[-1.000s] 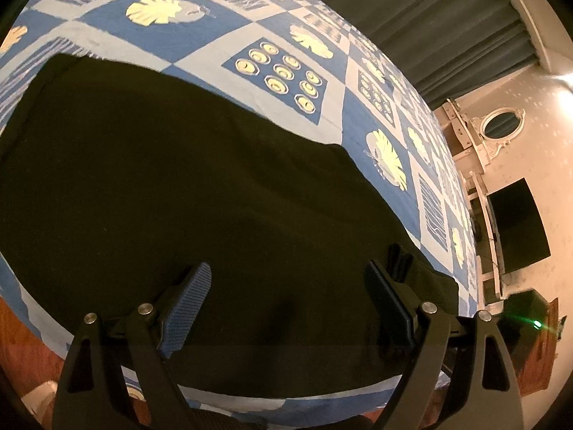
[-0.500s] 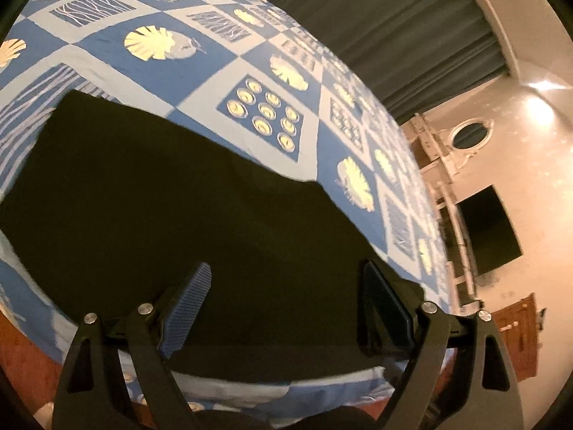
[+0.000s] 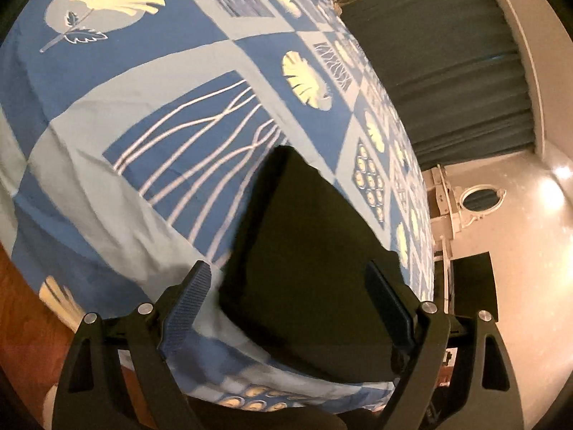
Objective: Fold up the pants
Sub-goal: 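Grasp the folded pants edge with the left gripper while the right gripper releases and withdraws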
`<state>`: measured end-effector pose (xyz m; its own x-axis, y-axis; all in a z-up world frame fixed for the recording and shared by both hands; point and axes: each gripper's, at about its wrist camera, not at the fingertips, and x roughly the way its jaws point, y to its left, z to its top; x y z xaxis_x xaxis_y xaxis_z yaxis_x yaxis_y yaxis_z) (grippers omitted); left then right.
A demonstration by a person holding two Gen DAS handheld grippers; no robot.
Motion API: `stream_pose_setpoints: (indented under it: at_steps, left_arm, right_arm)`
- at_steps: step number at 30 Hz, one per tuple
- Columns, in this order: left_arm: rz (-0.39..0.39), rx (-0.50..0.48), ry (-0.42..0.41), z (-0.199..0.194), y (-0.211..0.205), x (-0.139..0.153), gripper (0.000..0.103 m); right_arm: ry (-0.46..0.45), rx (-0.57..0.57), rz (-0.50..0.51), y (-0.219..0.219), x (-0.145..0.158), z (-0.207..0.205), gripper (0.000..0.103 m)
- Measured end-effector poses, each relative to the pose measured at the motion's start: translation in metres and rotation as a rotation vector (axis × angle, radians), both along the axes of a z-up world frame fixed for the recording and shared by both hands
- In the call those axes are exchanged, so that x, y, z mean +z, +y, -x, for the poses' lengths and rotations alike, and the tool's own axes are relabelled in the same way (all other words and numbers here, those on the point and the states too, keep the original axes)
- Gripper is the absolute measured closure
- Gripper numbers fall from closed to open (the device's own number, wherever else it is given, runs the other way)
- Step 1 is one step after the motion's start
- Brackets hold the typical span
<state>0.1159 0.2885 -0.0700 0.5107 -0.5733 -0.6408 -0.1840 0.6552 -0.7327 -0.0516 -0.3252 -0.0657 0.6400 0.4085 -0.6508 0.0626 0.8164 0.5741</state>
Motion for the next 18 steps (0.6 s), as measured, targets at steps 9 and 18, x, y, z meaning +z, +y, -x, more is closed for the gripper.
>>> stream_pose_setpoints:
  at_steps: [9, 18]
  left_arm:
    - [-0.046, -0.18, -0.037, -0.03, -0.024, -0.011, 0.017]
    - [0.162, -0.146, -0.015, -0.039, -0.019, -0.035, 0.03]
  right_arm:
    - [0.015, 0.011, 0.01, 0.004, -0.002, -0.002, 0.026]
    - [0.022, 0.016, 0.012, 0.005, -0.003, -0.004, 0.024]
